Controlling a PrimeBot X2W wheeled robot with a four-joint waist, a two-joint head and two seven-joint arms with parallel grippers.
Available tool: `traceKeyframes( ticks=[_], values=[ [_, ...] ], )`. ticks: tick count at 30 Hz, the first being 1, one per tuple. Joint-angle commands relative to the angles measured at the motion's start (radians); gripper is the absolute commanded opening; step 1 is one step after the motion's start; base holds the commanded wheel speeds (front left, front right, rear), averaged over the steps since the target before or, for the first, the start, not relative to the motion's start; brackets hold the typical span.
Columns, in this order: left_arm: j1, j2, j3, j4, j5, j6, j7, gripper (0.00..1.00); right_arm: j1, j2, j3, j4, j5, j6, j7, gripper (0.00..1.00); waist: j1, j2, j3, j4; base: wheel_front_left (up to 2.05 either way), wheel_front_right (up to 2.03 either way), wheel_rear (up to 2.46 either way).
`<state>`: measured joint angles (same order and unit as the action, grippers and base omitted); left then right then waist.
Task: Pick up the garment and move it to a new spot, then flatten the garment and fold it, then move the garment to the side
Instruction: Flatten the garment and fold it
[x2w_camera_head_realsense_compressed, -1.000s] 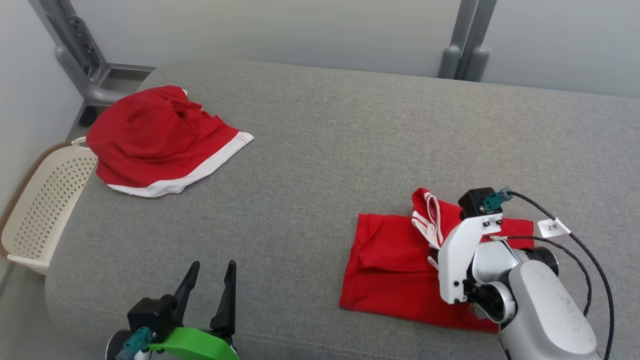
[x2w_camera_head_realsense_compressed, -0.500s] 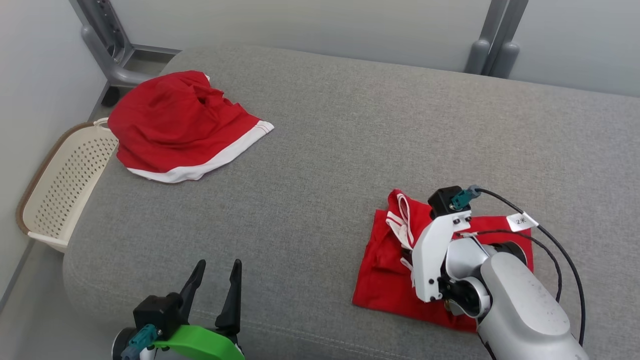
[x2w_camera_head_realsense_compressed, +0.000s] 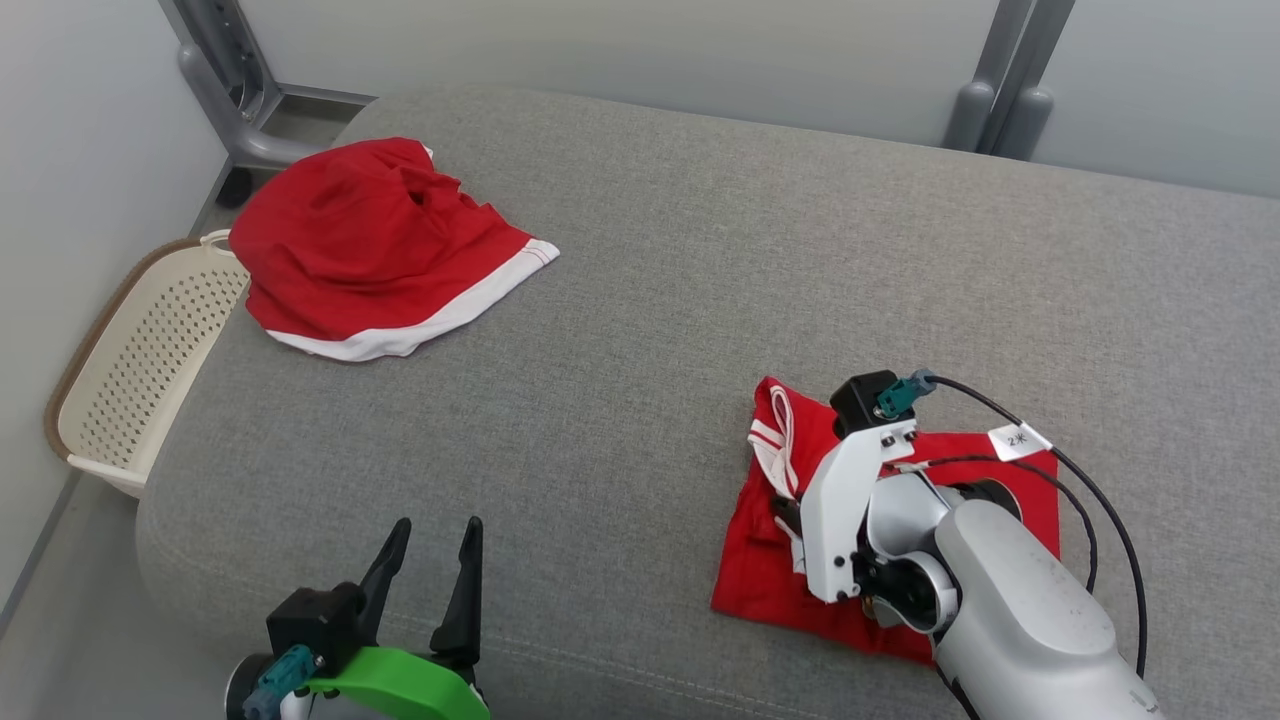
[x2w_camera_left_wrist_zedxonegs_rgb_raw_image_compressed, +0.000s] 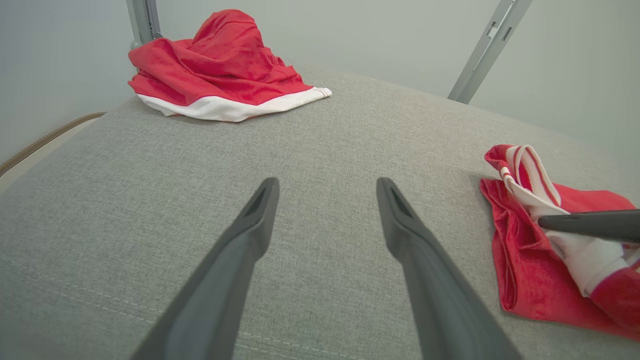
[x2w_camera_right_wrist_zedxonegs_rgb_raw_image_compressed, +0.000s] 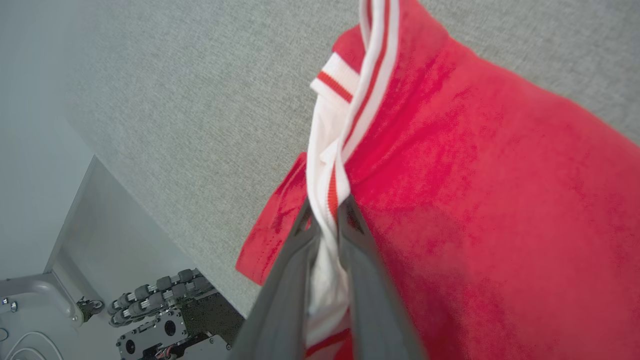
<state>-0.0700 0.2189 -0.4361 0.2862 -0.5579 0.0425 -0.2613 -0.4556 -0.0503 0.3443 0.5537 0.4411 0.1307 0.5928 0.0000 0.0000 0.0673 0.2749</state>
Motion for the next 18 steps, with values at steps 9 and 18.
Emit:
traceKeyframes(
  ticks=[9,18],
  values=[
    [0.005,0.005,0.018,-0.002,0.007,0.001,-0.004,1.00,-0.070,-0.002,-0.008,-0.006,0.075,0.000,-0.093,1.00,0.0000,0.0000,-0.016,-0.019,0.00,0.00,0.00],
    [0.032,0.017,0.025,-0.018,0.004,0.017,-0.004,1.00,-0.075,-0.006,-0.205,-0.043,-0.110,0.000,-0.130,1.00,0.0000,0.0000,-0.052,-0.054,0.00,0.00,0.00]
  ],
)
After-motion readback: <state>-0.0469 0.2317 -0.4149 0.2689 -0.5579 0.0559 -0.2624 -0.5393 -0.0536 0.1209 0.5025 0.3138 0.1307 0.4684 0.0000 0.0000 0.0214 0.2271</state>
